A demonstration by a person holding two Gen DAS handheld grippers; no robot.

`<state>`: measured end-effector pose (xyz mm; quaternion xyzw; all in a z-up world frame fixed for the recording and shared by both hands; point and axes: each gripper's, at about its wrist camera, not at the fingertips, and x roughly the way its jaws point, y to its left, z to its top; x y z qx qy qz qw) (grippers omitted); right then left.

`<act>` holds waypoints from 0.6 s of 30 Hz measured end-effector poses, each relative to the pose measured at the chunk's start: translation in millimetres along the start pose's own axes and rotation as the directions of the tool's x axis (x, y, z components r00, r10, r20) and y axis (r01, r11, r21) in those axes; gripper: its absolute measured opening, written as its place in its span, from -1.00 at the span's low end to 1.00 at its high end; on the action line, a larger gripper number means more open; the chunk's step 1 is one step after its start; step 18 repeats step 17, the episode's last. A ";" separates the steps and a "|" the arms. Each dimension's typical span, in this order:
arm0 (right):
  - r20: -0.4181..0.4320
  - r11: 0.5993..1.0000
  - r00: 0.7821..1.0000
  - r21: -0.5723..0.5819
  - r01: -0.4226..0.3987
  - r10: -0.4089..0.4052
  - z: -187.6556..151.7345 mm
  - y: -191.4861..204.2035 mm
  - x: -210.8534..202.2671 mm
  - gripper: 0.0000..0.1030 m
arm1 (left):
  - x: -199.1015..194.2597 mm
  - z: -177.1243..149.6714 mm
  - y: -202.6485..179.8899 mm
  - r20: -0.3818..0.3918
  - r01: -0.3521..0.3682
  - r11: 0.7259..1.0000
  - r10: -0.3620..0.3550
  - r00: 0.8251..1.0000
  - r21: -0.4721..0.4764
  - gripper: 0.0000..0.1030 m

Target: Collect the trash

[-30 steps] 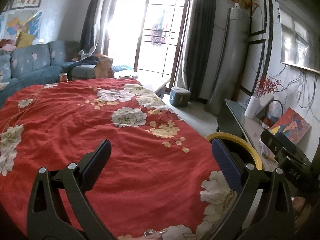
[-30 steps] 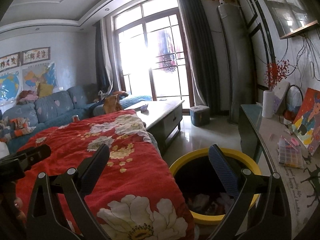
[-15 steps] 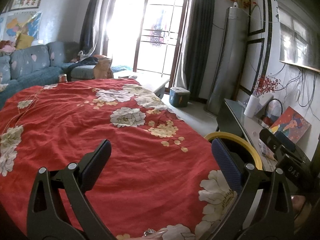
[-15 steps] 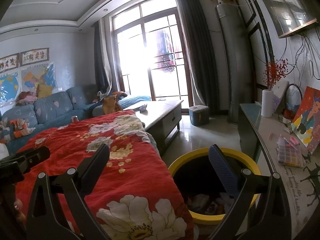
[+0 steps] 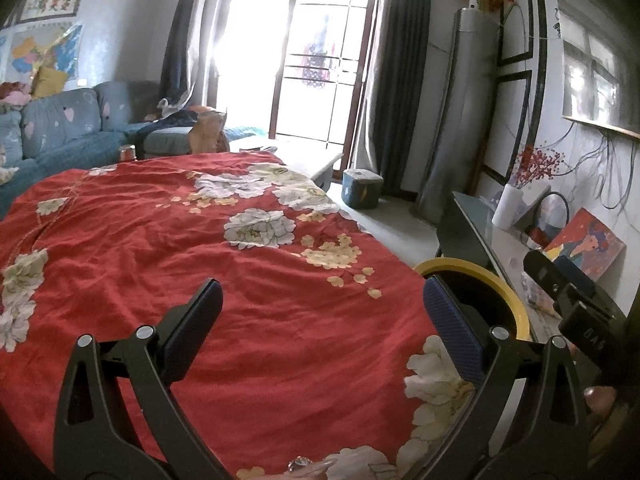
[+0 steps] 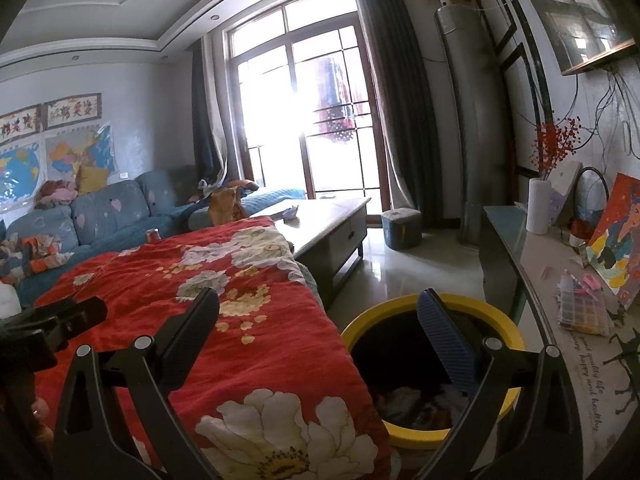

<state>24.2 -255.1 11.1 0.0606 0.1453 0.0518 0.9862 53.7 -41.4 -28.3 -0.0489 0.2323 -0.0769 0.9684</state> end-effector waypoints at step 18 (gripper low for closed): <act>-0.379 0.844 0.782 -0.005 -0.537 0.495 28.8 273.2 100.6 0.87 | -63.9 -13.6 329.9 -0.281 -0.582 0.718 0.509 0.813 -0.382 0.79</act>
